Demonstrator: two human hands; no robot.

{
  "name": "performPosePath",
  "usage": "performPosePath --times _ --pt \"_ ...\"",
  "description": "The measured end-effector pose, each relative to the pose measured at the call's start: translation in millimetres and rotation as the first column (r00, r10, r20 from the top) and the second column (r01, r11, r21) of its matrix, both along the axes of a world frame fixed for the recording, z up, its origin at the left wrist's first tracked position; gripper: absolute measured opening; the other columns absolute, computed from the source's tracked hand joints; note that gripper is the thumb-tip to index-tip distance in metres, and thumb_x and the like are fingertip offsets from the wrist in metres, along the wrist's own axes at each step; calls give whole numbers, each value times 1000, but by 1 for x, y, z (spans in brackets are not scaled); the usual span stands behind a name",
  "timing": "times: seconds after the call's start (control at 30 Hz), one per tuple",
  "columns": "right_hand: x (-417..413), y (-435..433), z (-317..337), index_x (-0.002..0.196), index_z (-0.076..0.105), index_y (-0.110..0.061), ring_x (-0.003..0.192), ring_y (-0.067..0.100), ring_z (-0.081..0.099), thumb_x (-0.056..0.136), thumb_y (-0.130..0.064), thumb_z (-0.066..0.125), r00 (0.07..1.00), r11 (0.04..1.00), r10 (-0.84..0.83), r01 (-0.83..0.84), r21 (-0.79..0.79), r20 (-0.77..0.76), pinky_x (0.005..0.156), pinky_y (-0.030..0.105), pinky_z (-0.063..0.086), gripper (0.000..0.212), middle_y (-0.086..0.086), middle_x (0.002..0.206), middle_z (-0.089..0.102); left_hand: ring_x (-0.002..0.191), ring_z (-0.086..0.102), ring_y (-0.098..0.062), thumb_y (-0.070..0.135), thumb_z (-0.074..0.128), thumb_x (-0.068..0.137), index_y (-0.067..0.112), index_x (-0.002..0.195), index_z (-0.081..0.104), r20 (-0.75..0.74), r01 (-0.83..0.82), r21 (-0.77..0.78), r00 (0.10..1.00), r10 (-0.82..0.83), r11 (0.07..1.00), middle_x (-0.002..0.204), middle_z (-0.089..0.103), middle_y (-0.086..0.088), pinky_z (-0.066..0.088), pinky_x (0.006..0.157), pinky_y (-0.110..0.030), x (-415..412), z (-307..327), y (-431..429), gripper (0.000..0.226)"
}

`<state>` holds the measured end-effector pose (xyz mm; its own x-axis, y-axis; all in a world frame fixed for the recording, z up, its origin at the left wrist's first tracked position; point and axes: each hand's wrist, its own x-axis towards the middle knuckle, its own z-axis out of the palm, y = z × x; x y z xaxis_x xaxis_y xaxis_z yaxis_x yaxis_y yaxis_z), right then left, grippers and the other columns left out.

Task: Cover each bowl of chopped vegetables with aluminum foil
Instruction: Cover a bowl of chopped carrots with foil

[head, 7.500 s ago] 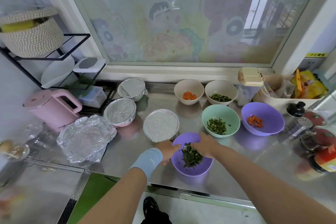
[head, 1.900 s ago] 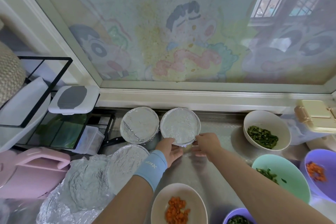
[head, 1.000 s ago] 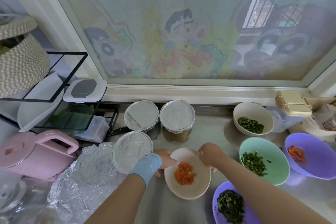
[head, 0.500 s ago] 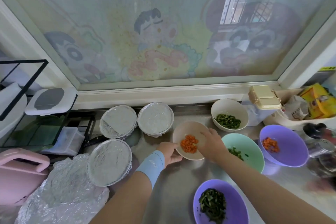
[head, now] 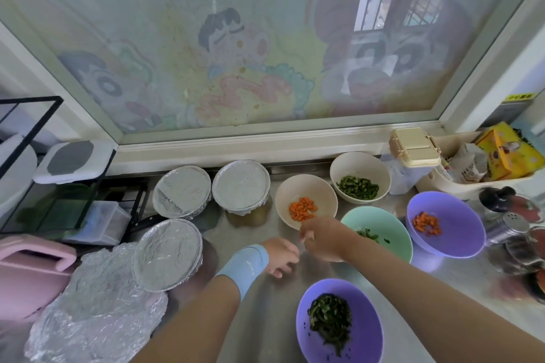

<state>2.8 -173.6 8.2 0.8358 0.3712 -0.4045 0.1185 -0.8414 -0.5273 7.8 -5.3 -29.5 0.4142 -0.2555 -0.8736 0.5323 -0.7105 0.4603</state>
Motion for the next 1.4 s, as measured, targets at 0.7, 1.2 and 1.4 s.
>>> performPosePath --times 0.7,1.2,1.4 --pt "-14 63 -47 112 70 -22 107 22 61 95 -16 48 986 971 164 -164 -176 -14 81 27 46 28 1 116 68 60 40 -14 20 51 90 16 70 48 410 -236 169 900 149 957 73 48 -1 35 57 -26 -63 17 73 20" --pt "-33 265 23 127 61 -28 115 16 58 95 -17 48 978 986 161 -165 20 132 90 24 43 37 -7 127 63 101 61 -16 17 48 95 27 106 64 716 -478 42 627 308 877 110 66 6 48 90 -29 -82 42 247 22" --pt "-51 366 3 139 47 -32 128 21 45 90 -40 58 914 920 376 -348 -180 156 109 36 34 51 -3 139 52 131 32 -25 3 54 78 33 121 56 749 -430 432 661 -50 792 139 42 2 31 109 -36 -113 32 358 53"
